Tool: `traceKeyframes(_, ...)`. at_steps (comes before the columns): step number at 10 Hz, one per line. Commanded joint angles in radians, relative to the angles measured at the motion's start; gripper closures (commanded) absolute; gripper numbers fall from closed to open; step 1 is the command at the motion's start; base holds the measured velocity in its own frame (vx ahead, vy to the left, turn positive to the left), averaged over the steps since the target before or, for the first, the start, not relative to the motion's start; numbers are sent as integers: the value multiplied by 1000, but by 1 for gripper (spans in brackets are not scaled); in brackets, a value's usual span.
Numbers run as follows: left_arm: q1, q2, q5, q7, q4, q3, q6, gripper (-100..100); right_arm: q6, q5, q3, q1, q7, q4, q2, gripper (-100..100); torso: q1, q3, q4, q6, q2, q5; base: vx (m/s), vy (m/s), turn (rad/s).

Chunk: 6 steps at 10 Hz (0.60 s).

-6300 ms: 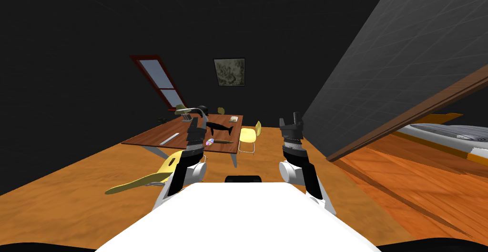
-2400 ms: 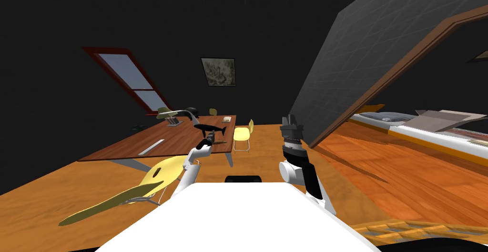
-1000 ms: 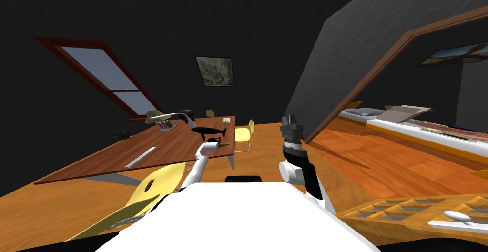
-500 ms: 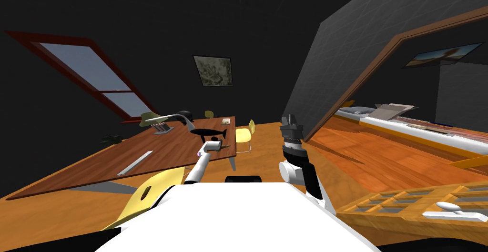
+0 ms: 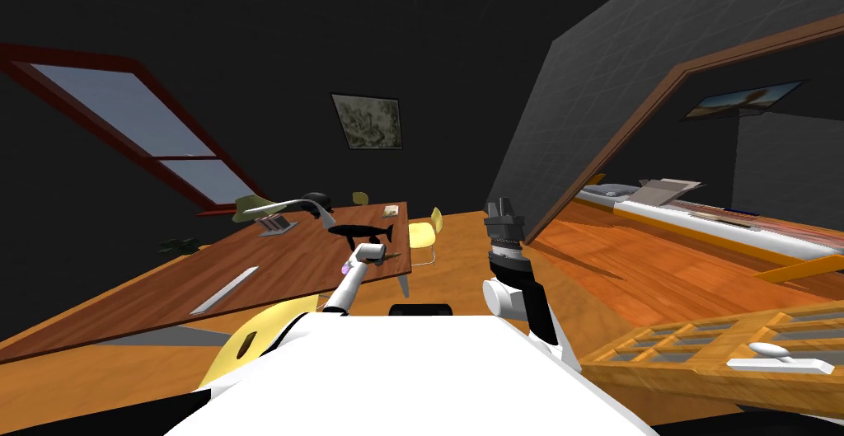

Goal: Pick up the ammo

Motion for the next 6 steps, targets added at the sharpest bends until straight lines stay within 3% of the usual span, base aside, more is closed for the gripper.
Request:
traceKeyframes(1, 0, 0, 0, 0, 0, 0, 0, -100, 0, 0, 0, 0, 0, 0, 0, 0, 0, 0, 0, 0, 0, 0, 12, 25, -10)
traceKeyframes(2, -1, 0, 0, 1, 3, -1, 2, 0, 0, 0, 0, 0, 0, 0, 0, 0, -2, 0, 0, 0, 1, 0, 0, 0, 0)
traceKeyframes(3, 3, -2, -2, 1, 31, -1, -32, -100, 0, 0, 0, 0, 0, 0, 0, 0, -3, 1, 0, 0, 2, -1, 29, 8, -6)
traceKeyframes(6, 9, -5, -4, 0, 66, -2, -74, -100, 0, 0, 0, 0, 0, 0, 0, 0, -3, -1, 0, 0, -1, -1, 46, 4, -3)
